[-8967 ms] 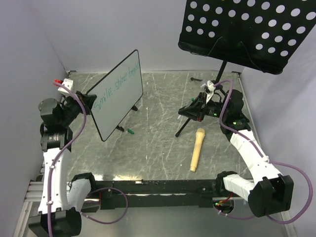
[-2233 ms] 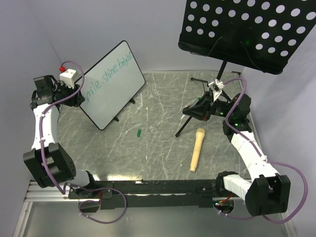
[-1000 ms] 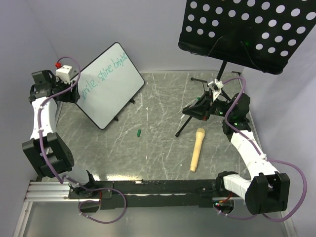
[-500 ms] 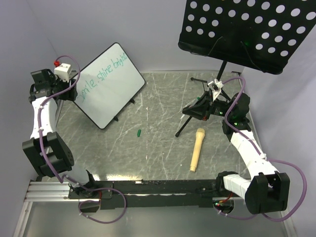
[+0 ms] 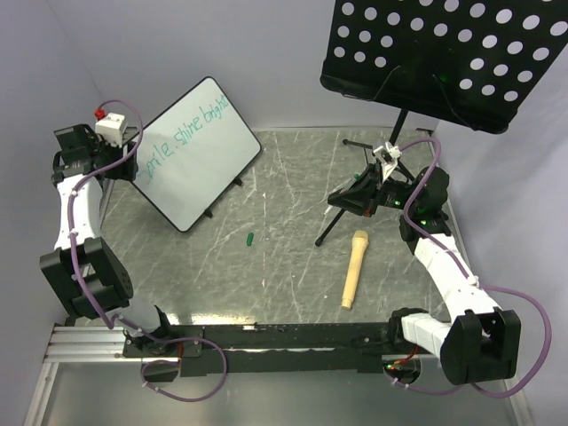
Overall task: Write a sentence on the whiteboard
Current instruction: Put down the whiteboard on the whiteboard stand, then pick up the pen cap from the center of the board.
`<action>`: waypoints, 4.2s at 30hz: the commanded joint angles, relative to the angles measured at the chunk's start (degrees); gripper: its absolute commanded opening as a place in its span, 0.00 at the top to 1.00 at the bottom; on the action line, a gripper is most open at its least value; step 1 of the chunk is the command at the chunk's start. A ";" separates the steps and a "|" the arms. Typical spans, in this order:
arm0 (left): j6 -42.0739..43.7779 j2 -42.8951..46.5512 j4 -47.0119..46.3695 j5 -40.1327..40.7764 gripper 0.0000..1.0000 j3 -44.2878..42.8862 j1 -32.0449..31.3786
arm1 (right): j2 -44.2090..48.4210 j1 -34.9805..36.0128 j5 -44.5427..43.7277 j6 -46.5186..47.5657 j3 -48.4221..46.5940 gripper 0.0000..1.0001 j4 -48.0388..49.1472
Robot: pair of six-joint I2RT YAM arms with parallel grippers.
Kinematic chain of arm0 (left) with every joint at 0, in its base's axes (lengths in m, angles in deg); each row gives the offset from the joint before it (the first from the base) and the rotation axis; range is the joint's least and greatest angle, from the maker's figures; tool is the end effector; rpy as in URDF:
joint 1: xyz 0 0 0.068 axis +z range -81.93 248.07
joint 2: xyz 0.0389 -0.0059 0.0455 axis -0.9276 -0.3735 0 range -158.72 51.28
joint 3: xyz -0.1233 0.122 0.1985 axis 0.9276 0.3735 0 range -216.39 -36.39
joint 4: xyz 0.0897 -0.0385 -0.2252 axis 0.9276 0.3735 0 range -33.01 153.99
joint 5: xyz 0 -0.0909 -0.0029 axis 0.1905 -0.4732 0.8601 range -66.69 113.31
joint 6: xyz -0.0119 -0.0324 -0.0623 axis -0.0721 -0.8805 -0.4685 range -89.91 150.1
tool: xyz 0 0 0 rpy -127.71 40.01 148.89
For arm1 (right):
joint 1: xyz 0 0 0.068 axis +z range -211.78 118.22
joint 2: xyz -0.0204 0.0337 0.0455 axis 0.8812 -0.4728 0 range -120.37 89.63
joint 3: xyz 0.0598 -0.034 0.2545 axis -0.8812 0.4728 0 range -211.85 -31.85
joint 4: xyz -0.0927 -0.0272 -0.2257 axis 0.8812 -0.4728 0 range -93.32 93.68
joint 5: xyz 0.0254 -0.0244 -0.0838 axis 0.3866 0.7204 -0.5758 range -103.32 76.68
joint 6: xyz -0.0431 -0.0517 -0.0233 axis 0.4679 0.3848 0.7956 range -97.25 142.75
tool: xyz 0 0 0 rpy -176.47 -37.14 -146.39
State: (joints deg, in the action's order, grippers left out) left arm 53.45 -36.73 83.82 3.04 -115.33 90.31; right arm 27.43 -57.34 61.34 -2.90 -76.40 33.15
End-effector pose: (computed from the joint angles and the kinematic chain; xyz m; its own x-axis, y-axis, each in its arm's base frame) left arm 0.3317 0.1137 0.3155 -0.5359 0.1826 -0.8243 0.1277 0.9826 0.1347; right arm 0.2192 0.0738 0.3451 -0.2321 0.0970 -0.9679 -0.9552 0.1650 0.2456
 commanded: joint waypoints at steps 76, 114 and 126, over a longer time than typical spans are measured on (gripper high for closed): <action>-50.95 -18.60 6.22 21.34 0.38 5.11 -54.49 | 0.93 -0.76 -4.69 11.15 -1.24 1.00 -10.23; -50.86 -25.83 19.67 25.73 0.90 -3.33 -57.22 | 2.25 -0.93 -3.37 8.34 -0.62 1.00 -7.24; -75.36 3.86 -23.86 4.90 0.98 18.19 -52.83 | 3.48 1.35 -4.34 9.20 -0.44 1.00 -5.91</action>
State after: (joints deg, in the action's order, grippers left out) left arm -7.75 -44.67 83.82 16.68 -102.47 35.97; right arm 28.44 -57.47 56.73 4.16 -76.43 24.69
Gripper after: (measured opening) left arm 0.155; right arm 0.190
